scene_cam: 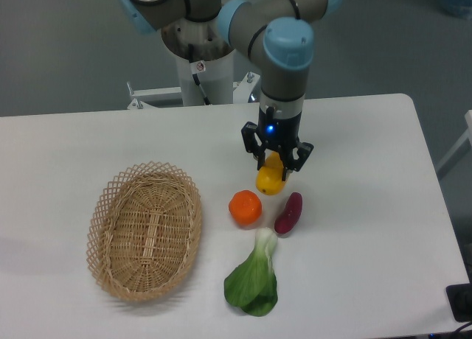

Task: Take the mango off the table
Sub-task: 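Lift the grasped mango up off the table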

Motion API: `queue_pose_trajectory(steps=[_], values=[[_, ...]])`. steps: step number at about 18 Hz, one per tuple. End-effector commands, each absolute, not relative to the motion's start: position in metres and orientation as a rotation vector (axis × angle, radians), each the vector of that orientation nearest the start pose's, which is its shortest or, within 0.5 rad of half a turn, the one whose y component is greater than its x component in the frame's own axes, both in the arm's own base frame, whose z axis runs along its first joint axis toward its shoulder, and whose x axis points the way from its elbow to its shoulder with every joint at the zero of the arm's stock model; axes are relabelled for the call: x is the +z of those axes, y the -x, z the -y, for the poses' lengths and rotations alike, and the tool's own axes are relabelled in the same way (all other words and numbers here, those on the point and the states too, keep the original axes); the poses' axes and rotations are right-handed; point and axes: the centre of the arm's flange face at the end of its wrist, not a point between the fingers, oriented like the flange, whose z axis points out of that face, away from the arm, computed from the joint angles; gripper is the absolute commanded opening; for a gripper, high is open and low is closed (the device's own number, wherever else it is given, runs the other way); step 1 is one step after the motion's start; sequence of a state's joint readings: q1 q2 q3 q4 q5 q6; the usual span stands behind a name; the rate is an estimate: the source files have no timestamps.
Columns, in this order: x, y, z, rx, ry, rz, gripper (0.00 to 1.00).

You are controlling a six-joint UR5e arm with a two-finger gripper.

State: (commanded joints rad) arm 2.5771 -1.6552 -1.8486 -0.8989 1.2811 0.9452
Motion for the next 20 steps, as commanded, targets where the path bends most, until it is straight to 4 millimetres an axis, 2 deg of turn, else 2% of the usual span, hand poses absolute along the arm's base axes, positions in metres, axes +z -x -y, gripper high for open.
queue_pose_trajectory(steps=[4,6,15,20], values=[[0.431,0.356,-0.426,0.157,2.640,0.117,0.50],[0.450,0.345,-0.432,0.152,2.591,0.113,0.50],[0.457,0.350,-0.430,0.161,2.577,0.118,0.50],[0.457,0.344,-0.434,0.155,2.579,0.106,0.50]])
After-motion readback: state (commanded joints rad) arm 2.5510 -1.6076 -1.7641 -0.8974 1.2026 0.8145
